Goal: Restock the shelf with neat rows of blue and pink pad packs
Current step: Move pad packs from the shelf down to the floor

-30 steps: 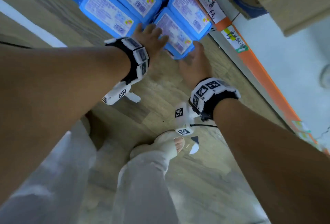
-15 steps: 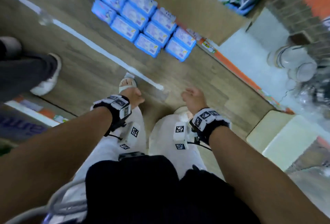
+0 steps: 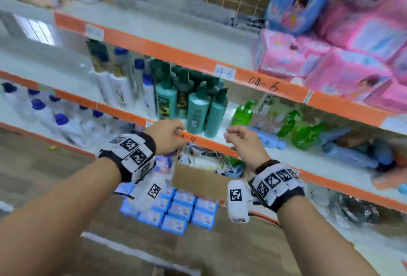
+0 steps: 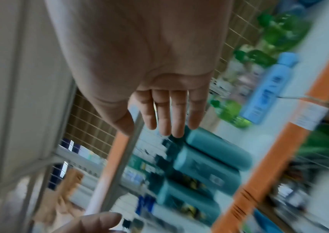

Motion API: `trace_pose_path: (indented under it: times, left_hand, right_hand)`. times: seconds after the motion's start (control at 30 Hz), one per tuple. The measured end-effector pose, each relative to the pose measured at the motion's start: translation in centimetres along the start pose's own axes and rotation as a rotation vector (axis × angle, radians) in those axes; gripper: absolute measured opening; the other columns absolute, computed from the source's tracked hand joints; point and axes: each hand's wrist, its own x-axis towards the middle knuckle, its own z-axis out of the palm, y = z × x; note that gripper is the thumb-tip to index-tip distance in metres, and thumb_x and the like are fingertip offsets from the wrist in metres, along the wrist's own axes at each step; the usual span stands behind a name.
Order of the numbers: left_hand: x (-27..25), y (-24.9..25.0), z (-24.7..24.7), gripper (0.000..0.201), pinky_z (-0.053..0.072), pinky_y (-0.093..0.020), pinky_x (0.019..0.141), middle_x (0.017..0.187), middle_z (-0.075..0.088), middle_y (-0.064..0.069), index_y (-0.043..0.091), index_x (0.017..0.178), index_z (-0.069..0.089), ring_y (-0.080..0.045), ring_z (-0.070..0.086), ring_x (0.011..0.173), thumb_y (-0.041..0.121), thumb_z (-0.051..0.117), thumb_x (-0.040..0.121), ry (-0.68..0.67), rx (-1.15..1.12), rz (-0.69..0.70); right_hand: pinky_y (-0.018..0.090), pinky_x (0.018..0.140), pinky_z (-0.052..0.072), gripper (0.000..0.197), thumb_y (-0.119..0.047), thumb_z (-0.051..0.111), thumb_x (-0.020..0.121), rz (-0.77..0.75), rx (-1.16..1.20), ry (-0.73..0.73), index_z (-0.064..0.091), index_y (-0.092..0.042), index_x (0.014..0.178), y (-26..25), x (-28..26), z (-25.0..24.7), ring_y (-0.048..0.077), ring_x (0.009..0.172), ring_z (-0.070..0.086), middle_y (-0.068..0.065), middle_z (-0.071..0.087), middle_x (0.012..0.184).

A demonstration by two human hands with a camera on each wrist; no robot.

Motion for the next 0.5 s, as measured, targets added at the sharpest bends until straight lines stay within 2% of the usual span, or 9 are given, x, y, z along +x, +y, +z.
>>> trace_pose_path:
  times: [0.07, 0.17, 0.33, 0.43, 0.5]
  left_hand:
    - [1.5, 3.2, -2.6, 0.038, 0.038, -0.021, 0.083, 0.11, 0.059, -0.001, 0.013, 0.119, 0.055, -0.019, 0.056, 0.102, 0.028, 0.064, 0.085, 0.073, 0.008, 0.1]
    - [3.7, 8.4, -5.1, 0.04, 0.036, -0.018, 0.082, 0.111, 0.06, -0.001, 0.013, 0.121, 0.055, -0.017, 0.056, 0.103, 0.028, 0.065, 0.084, 0.162, -0.001, 0.222]
    - [8.7, 16.3, -6.6, 0.046, 0.039, -0.025, 0.092, 0.123, 0.057, -0.006, 0.016, 0.124, 0.052, -0.021, 0.054, 0.11, 0.029, 0.066, 0.083, 0.248, 0.076, 0.301]
    - [11.7, 20.7, -5.7, 0.053, 0.032, -0.028, 0.103, 0.136, 0.047, -0.007, 0.021, 0.133, 0.046, -0.024, 0.043, 0.125, 0.035, 0.062, 0.085, 0.272, 0.17, 0.352]
    - [13.6, 23.6, -4.4, 0.053, 0.032, -0.035, 0.107, 0.141, 0.042, -0.006, 0.028, 0.136, 0.043, -0.027, 0.04, 0.128, 0.041, 0.058, 0.086, 0.292, 0.268, 0.364]
  right_hand:
    - [0.019, 0.07, 0.043, 0.012, -0.013, 0.058, 0.088, -0.101, 0.003, 0.093, 0.06, -0.01, 0.1, -2.9, 1.6, -2.3, 0.011, 0.08, 0.052, 0.001, 0.057, 0.089]
    - [0.015, 0.065, 0.039, 0.009, -0.011, 0.06, 0.086, -0.238, -0.003, 0.213, 0.059, -0.015, 0.095, -5.6, 3.9, -6.2, 0.011, 0.08, 0.052, -0.002, 0.058, 0.089]
    - [0.028, 0.083, 0.043, 0.012, -0.013, 0.062, 0.084, -0.353, -0.044, 0.344, 0.058, -0.019, 0.094, -8.3, 7.7, -13.0, 0.017, 0.09, 0.055, 0.004, 0.06, 0.097]
    - [0.03, 0.082, 0.042, 0.013, -0.013, 0.063, 0.082, -0.409, -0.097, 0.408, 0.061, -0.014, 0.095, -9.5, 10.3, -17.0, 0.02, 0.091, 0.055, 0.011, 0.062, 0.103]
    - [0.029, 0.082, 0.04, 0.016, -0.013, 0.062, 0.082, -0.426, -0.151, 0.405, 0.062, -0.01, 0.097, -10.1, 11.9, -19.4, 0.021, 0.092, 0.055, 0.012, 0.062, 0.104]
